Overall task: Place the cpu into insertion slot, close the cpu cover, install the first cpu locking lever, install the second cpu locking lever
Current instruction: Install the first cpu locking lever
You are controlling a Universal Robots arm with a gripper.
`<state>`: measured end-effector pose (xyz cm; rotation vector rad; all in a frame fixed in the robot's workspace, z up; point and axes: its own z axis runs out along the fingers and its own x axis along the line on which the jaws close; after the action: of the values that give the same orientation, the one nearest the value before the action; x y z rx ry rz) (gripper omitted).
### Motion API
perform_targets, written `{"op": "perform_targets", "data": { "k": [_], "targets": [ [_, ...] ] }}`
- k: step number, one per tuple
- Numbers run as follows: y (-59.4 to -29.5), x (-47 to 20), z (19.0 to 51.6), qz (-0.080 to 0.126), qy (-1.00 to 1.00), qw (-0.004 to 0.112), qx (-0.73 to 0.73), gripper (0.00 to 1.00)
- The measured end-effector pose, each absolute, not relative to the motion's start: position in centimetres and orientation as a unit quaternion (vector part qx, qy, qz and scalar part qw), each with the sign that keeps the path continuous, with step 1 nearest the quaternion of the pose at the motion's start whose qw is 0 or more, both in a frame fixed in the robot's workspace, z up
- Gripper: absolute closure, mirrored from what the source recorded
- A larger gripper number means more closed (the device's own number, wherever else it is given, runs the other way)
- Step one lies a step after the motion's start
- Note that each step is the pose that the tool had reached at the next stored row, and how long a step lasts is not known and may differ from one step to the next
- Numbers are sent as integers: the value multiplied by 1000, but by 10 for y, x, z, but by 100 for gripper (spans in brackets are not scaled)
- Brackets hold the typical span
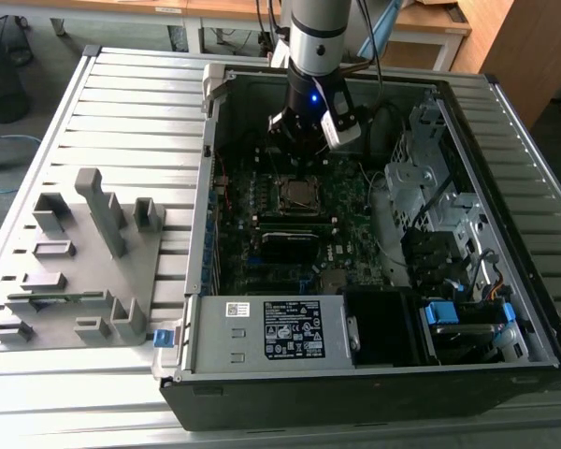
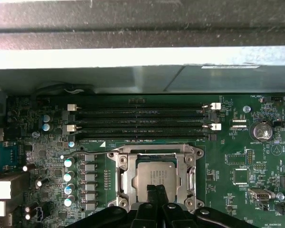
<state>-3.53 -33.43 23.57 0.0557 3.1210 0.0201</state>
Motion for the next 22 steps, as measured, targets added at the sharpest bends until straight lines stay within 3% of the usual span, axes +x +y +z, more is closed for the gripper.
{"op": "perform_targets", "data": {
  "k": [22],
  "targets": [
    [-334,-58,235,7,1000,11,18,89]
  ]
}}
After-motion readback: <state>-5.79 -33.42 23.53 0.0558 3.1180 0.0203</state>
